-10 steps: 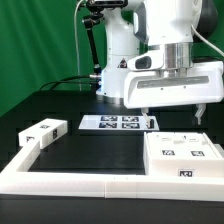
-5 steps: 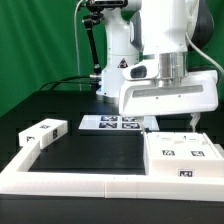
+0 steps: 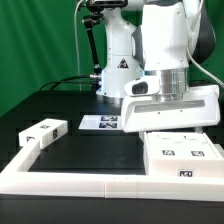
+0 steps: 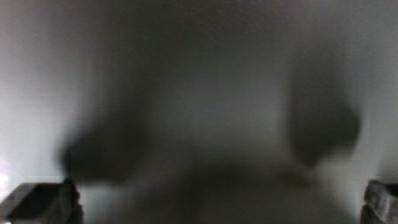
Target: Assemble cabinet
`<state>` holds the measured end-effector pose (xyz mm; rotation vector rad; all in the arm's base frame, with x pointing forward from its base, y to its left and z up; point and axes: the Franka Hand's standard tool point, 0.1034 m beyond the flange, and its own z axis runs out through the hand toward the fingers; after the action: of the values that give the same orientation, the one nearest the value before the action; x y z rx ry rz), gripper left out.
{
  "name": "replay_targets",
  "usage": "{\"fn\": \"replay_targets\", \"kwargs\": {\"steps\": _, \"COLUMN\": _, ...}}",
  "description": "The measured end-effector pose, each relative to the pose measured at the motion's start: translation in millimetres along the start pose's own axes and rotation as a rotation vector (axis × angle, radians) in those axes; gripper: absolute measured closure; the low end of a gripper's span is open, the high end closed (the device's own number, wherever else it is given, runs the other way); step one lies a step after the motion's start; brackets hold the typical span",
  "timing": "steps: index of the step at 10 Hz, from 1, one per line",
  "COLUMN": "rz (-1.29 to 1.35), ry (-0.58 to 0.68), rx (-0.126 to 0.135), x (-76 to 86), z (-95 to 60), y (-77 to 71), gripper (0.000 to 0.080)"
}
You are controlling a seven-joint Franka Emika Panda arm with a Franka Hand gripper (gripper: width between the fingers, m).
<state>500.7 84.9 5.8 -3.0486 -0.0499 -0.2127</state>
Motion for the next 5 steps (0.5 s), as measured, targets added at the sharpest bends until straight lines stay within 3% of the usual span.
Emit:
{"fn": "replay_targets", "kwargs": {"steps": 4, "rz": -0.018, "ry": 0.026, "rx": -0.002, "x": 11.0, "z": 0.7, "y": 4.4, "gripper": 0.0016}}
{"fn": "replay_targets", "kwargs": {"steps": 5, "rz": -0.022, "ry": 0.025, "rx": -0.002, "x": 10.6, "z": 0.8, "y": 4.8, "gripper": 0.0186}}
